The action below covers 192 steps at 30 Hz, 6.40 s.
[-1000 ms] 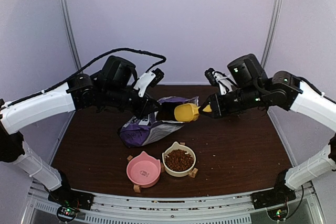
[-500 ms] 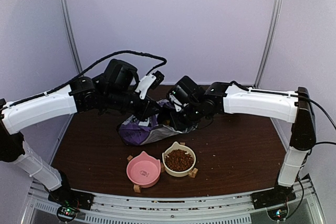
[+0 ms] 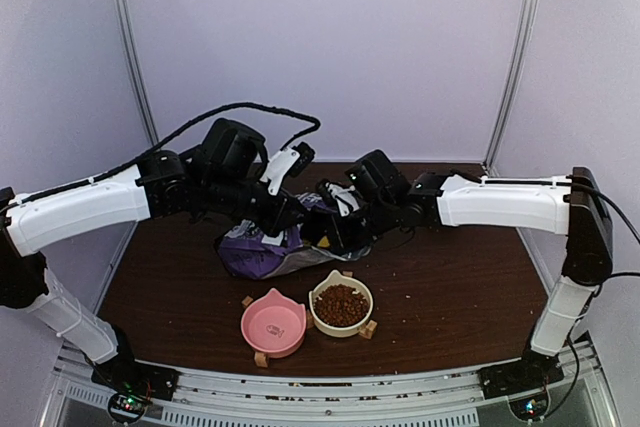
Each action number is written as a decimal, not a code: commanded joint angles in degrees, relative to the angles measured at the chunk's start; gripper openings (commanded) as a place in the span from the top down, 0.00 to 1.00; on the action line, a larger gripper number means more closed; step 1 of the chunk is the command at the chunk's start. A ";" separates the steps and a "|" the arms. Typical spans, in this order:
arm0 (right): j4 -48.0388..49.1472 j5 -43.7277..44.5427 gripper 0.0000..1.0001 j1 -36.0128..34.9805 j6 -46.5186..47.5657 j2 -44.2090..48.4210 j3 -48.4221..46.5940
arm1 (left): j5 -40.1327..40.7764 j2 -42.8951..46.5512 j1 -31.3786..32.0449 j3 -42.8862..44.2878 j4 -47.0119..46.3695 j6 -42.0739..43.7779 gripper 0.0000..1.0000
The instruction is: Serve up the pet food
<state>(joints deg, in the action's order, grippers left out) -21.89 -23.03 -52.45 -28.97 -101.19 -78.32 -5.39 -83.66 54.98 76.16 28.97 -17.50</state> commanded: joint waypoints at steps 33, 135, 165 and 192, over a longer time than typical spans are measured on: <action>41.31 -21.85 0.83 11.56 -37.27 32.75 35.76 | 10.10 6.24 0.13 -1.45 -4.54 -2.54 1.00; 18.70 -11.58 0.82 -4.31 -31.47 34.44 34.41 | 14.48 14.93 -21.67 -7.51 1.12 16.60 1.00; 5.22 -9.80 0.82 -6.10 -25.74 27.70 22.96 | 10.22 17.03 -21.64 -11.14 -0.58 15.67 1.00; -9.47 -6.32 0.82 -7.30 -18.27 22.63 11.32 | 9.18 17.30 -21.67 -11.29 -0.46 15.57 1.00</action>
<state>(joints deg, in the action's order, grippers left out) -28.27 -31.79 -59.20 -49.74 -78.35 -63.61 4.67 -67.05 33.80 66.00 26.57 -2.42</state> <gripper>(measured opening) 0.235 0.020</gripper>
